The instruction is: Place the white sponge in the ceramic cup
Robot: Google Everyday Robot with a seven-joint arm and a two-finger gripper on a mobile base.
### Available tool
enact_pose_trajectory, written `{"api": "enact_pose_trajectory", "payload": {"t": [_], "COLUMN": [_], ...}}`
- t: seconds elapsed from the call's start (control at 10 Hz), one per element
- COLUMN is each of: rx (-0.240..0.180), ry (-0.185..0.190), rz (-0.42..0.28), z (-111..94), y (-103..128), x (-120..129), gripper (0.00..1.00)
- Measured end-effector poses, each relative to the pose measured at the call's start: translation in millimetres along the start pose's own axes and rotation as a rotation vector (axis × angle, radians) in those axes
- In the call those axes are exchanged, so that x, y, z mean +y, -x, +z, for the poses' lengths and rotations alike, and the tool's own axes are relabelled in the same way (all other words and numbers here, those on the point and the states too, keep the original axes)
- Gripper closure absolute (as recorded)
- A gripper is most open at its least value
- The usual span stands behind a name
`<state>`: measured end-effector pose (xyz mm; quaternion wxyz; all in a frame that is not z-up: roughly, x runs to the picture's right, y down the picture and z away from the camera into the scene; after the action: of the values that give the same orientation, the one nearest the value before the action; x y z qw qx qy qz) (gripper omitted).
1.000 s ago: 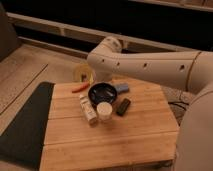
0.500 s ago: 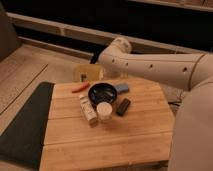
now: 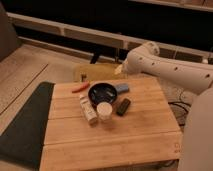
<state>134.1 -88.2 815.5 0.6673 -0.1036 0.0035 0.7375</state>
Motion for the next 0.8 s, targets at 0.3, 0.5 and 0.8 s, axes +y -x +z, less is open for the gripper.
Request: {"api": "enact_pose_trajectory", "payload": {"t": [0.3, 0.5, 0.8], "rx": [-0.003, -0.026, -0.065], "ry": [-0.011, -0.125, -0.237], "rz": [-0.008, 0.038, 0.077], "z": [0, 6, 32], "y": [1, 13, 36], "x": [0, -51, -105], "gripper": [0.35, 0.35, 0.35]}}
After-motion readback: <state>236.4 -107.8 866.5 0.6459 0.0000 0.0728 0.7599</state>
